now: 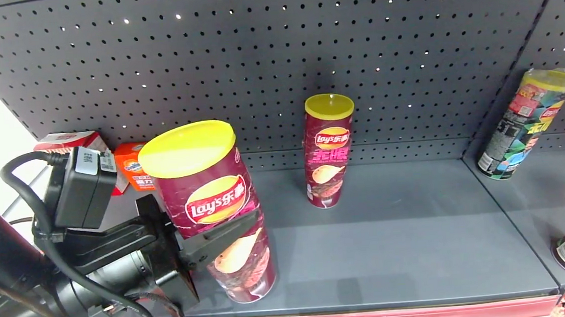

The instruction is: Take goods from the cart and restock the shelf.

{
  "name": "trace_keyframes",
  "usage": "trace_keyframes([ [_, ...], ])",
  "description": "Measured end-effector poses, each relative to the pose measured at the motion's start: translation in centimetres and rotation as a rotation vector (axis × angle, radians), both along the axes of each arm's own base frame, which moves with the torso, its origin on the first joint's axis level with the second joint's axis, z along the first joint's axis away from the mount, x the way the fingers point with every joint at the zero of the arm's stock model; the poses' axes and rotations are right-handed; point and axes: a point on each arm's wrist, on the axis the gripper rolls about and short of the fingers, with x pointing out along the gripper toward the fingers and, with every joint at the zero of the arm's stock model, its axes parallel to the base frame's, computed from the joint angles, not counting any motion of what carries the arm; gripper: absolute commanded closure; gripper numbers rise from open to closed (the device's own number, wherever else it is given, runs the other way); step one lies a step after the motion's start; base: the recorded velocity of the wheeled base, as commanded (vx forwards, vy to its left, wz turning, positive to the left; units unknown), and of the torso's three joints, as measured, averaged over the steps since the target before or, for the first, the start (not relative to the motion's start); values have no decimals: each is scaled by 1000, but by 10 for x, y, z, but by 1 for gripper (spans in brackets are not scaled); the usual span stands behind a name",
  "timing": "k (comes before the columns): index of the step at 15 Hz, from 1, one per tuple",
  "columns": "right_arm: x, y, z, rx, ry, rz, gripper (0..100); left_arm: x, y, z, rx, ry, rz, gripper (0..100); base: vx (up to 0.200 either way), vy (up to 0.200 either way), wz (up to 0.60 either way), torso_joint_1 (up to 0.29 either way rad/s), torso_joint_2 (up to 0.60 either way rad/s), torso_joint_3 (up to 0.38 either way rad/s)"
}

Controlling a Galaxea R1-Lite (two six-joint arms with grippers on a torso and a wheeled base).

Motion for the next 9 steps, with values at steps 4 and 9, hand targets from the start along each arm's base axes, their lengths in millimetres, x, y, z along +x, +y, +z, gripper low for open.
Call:
trace_keyframes([
  [4,0,0,0,-2,1,1,0,1,1,1,-3,-5,6,100,0,0,0,0,0,0],
  [9,0,0,3,-1,0,20,0,3,8,0,-15,13,40,100,0,0,0,0,0,0],
])
